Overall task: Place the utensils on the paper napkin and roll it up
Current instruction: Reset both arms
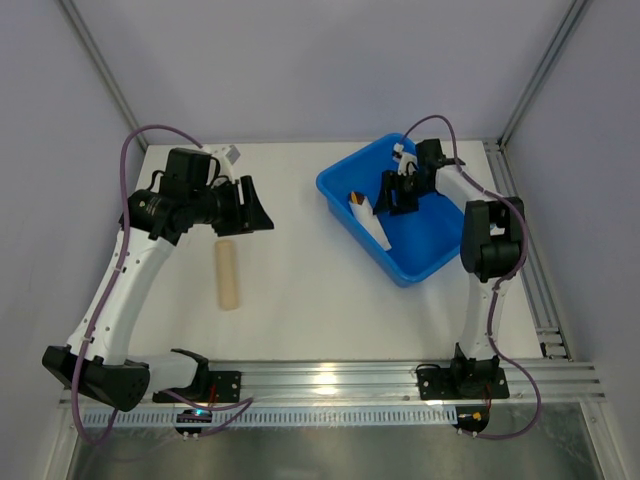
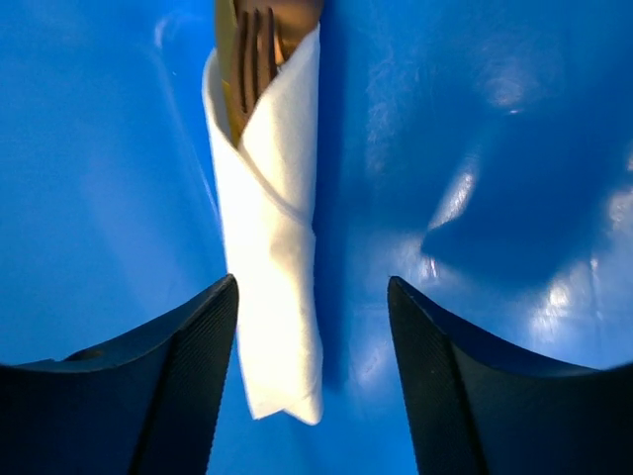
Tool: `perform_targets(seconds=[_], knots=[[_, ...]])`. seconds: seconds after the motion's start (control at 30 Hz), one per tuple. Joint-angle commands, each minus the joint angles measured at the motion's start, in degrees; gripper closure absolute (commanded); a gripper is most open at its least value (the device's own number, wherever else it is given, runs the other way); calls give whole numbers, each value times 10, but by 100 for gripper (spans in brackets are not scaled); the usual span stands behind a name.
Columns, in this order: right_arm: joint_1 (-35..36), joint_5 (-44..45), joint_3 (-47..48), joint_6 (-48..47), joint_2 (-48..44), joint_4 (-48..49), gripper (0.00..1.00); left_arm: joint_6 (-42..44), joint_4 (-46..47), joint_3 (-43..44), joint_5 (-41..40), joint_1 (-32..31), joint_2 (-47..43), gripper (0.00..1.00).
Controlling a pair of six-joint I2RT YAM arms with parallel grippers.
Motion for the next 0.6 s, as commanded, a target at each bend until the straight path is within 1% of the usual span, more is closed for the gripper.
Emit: perform_targets(seconds=[0.0, 0.03, 0.1, 0.13, 0.2, 0.3, 0.43, 0.47, 0.5, 0.57], knots=[[-5, 25, 31, 38, -79, 17, 32, -4, 9, 12, -14, 4, 4, 41], [-5, 38, 36, 47, -88, 14, 31, -5, 9, 12, -16, 4, 5, 41], [-5, 57, 58, 65, -111, -19, 18, -6, 19, 8, -20, 4, 4, 39], [-6, 63, 60, 70, -122, -28, 1, -7, 23, 7, -28, 4, 3, 39], [-5, 106, 61, 94, -156, -70, 1, -8, 36, 0, -35, 3, -1, 37], [-5, 120, 60, 115, -199, -135, 0, -13, 46, -11, -46, 4, -10, 35], [-2, 131, -5, 159, -288, -148, 1, -29, 55, -43, -49, 5, -25, 31], [-2, 140, -12, 164, -303, -164, 1, -32, 55, -49, -50, 5, -29, 4], [0, 157, -17, 173, -315, -178, 0, -35, 58, -55, -49, 5, -35, 1], [5, 161, -21, 175, -336, -217, 1, -41, 65, -71, -52, 5, -55, 1]])
